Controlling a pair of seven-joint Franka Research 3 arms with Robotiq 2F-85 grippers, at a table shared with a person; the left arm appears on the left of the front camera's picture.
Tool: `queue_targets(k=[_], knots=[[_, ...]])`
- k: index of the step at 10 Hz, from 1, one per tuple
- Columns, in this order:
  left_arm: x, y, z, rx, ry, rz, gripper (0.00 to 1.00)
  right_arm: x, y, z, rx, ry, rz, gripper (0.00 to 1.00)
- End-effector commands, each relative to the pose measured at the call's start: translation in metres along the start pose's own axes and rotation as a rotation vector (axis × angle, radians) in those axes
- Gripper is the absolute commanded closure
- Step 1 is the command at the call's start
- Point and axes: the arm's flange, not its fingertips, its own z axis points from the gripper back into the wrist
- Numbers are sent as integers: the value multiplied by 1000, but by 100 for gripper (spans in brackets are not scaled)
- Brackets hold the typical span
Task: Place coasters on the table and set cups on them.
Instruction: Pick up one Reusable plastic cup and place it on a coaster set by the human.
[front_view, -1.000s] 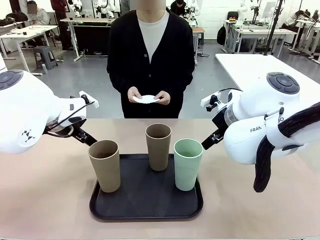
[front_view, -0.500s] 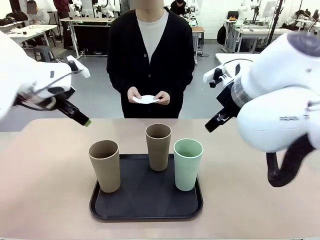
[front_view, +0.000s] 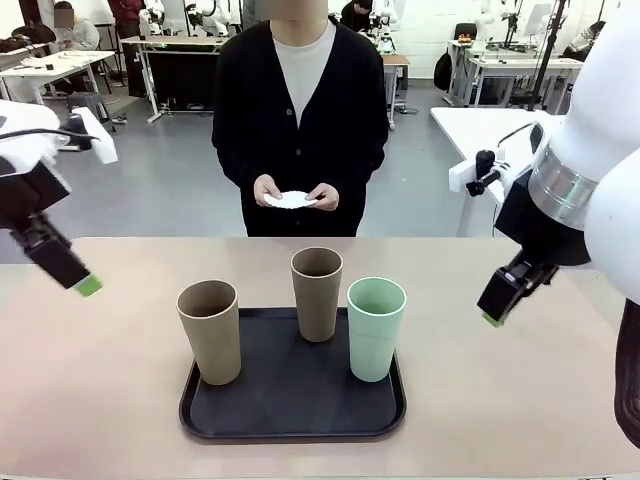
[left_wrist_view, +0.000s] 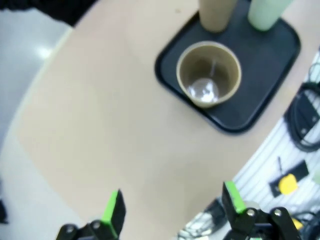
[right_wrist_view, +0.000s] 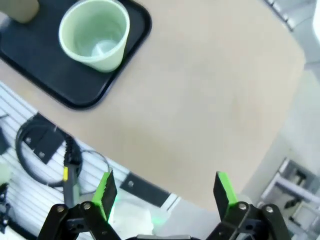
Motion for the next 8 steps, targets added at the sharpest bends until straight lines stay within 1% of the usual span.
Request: queue_targets(k=[1, 3, 4, 5, 6, 7, 8], knots=[[9, 4, -4, 15, -31, -2, 0, 8, -3, 2, -20, -52, 17, 0], [9, 4, -4, 15, -31, -2, 0, 8, -3, 2, -20, -52, 17, 0], [1, 0, 1, 5, -9, 0, 0, 1, 0, 2, -4, -13, 2, 0], [-2, 28, -4, -340, -130, 108, 0, -4, -24, -2, 274, -101, -72, 0], [-11, 54, -2, -574, -276, 236, 0, -19, -58, 1, 589, -195, -200, 0], [-22, 82, 3, -750, -351, 345, 0, -38, -95, -3, 837, -276, -331, 0], [-35, 108, 1, -867, -396, 427, 0, -59, -126, -7, 974, -334, -412, 0]])
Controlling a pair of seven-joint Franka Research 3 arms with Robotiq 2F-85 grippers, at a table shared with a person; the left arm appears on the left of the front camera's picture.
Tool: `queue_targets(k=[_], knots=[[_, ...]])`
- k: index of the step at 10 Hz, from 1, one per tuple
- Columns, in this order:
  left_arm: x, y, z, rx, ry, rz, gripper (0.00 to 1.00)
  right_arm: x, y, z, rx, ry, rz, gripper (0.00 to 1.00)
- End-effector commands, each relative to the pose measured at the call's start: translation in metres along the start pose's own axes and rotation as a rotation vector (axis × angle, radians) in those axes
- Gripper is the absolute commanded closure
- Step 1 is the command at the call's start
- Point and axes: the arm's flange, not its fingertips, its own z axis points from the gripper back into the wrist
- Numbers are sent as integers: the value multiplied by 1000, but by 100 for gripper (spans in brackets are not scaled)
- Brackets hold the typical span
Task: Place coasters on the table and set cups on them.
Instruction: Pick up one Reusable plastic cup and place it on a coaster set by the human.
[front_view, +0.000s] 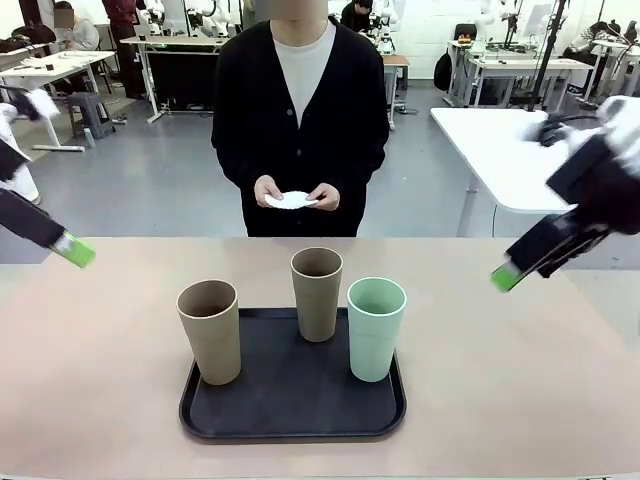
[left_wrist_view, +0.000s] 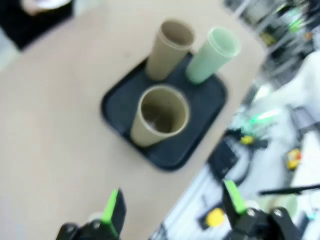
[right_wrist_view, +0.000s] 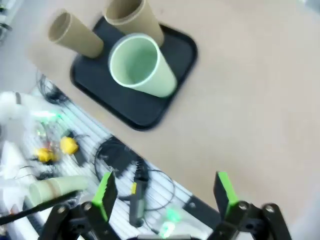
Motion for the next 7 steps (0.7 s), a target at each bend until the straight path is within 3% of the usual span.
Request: queue_targets(k=[1, 3, 7], knots=[[-2, 39, 15, -385, -167, 324, 0, -48, -60, 20, 505, -199, -316, 0], [-14, 74, 23, -420, -220, 470, 0, -81, -103, 31, 607, -218, -402, 0], [-67, 133, 60, -399, -194, 662, 0, -128, -130, 31, 647, -202, -458, 0]])
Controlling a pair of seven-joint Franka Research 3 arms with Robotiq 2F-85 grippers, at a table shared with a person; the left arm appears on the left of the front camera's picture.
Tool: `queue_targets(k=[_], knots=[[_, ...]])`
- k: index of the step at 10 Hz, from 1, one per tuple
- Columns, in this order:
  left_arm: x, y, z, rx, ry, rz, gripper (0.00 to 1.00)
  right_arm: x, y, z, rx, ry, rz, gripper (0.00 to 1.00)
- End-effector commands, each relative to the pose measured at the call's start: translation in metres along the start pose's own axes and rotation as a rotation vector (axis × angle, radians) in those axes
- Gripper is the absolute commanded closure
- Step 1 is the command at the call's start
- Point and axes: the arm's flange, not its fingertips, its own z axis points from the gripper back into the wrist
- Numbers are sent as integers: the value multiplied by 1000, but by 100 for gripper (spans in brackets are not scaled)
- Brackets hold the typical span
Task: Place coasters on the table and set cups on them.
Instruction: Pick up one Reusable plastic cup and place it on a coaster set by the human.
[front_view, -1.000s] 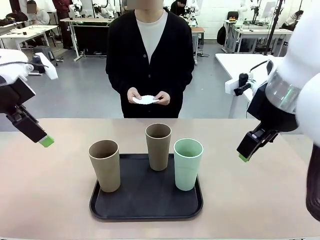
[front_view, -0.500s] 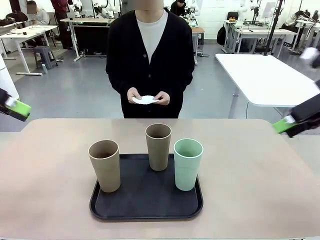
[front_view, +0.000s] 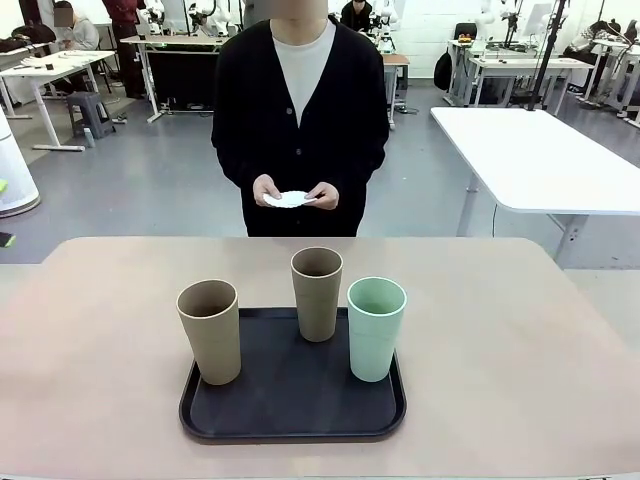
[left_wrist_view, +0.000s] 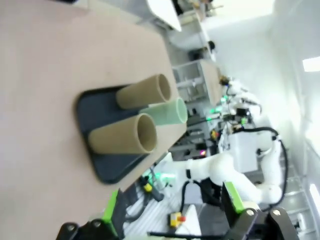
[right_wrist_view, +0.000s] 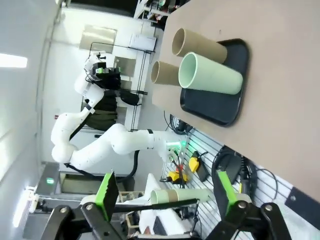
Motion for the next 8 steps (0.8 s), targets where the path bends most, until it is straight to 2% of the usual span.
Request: queue_targets(k=[1, 8], knots=[[-10, 5, 25, 33, -20, 41, 0, -14, -10, -6, -19, -5, -6, 0], [-49, 20, 39, 62, -54, 145, 0, -23, -25, 12, -58, -67, -79, 0]])
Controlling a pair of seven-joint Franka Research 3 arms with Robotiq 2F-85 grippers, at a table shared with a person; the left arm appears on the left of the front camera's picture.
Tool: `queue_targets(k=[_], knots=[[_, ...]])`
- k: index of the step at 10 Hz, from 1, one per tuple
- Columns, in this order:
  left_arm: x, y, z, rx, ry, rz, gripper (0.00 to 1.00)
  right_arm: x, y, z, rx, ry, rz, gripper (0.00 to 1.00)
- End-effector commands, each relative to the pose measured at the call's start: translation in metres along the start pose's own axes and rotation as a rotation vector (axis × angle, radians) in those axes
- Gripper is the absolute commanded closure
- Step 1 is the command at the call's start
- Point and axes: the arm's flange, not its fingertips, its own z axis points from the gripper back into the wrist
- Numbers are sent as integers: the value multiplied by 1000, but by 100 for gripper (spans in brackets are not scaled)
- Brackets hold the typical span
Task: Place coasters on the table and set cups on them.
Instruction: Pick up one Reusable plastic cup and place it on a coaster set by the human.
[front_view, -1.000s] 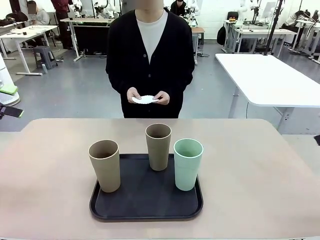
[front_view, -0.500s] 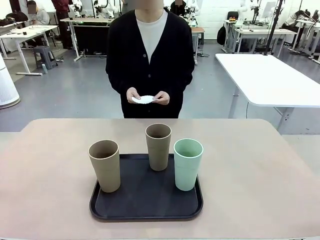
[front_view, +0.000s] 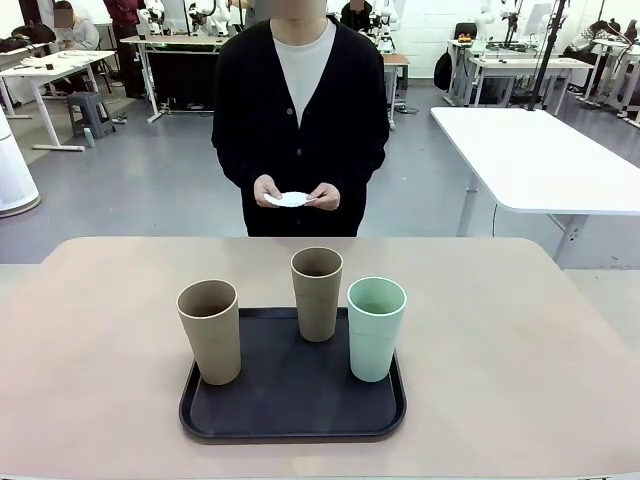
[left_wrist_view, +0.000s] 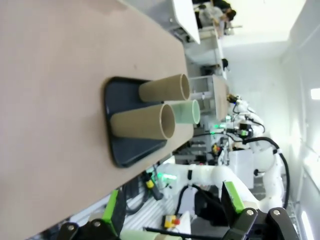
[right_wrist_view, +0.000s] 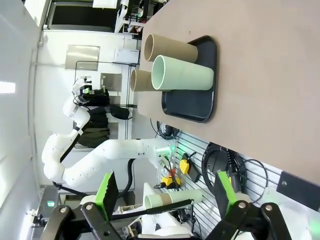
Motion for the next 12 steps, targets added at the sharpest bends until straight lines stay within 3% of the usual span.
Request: queue_targets(k=[1, 3, 4, 12], knots=[[-17, -4, 1, 29, -10, 34, 0, -6, -2, -7, 15, -14, 16, 0], [-24, -7, 3, 73, -28, 44, 0, -1, 0, 1, -1, -6, -3, 0], [-10, 4, 4, 17, -10, 20, 0, -1, 0, 1, -1, -6, -3, 0], [-10, 4, 4, 17, -10, 20, 0, -1, 0, 1, -1, -6, -3, 0]])
